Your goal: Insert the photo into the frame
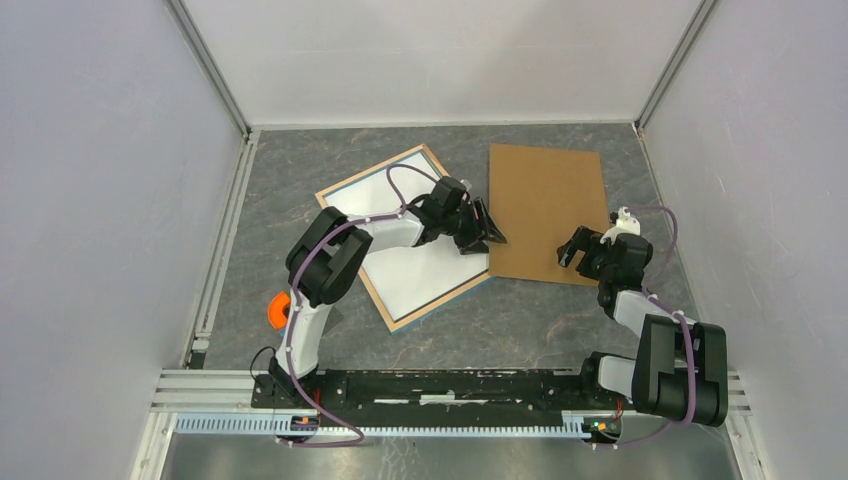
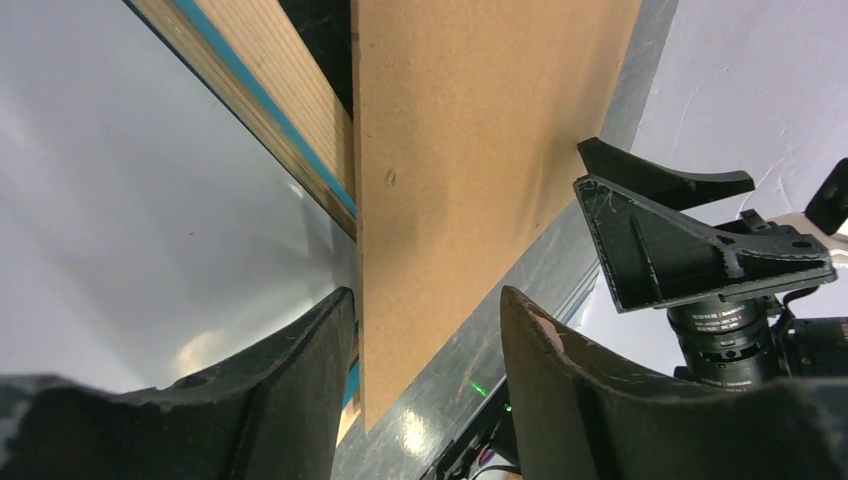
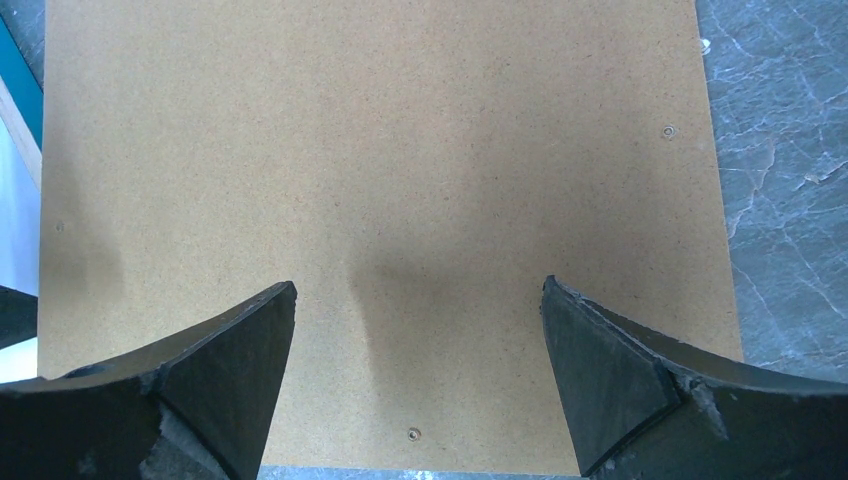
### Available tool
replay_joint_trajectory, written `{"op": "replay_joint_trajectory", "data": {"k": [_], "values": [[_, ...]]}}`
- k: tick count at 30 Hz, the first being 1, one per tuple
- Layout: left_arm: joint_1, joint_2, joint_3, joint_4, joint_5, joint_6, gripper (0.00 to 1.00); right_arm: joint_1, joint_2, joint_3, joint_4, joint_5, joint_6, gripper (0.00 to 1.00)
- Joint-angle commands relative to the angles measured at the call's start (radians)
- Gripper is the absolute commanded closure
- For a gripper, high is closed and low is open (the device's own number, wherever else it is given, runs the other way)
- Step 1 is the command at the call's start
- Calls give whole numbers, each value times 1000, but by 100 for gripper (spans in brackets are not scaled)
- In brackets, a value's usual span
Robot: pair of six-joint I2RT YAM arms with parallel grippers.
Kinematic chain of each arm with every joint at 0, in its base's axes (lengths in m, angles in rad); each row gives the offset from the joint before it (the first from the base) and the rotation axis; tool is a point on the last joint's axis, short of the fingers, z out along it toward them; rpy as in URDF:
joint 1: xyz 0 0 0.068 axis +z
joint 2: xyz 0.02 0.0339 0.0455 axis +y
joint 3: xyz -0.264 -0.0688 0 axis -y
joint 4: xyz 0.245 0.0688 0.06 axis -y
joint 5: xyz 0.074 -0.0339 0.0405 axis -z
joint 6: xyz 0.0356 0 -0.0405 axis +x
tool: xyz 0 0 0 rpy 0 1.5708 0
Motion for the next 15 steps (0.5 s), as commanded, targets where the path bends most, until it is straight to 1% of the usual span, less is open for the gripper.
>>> {"op": "replay_joint_trajectory", "data": {"k": [1,7,8,10,12,13,14,15], "values": [[-13,32,17,73,45,-20,42,10,21,-39,-108,-36,11,2],[-16,53,54,105,86,-60,51,11,13,-44,-105,-41,13,2],[-16,57,58,120,94,-69,53,11,12,-44,-105,-42,13,2],[-16,68,64,146,113,-88,61,13,12,-39,-113,-42,12,2],[-13,85,80,171,142,-110,74,19,11,-30,-134,-39,5,2],[-11,90,92,166,150,-110,85,23,5,-28,-140,-36,-3,2],[-8,90,108,147,150,-101,93,24,1,-26,-146,-34,-13,2],[-6,87,123,116,144,-81,97,25,-4,-21,-163,-37,-23,2]]}}
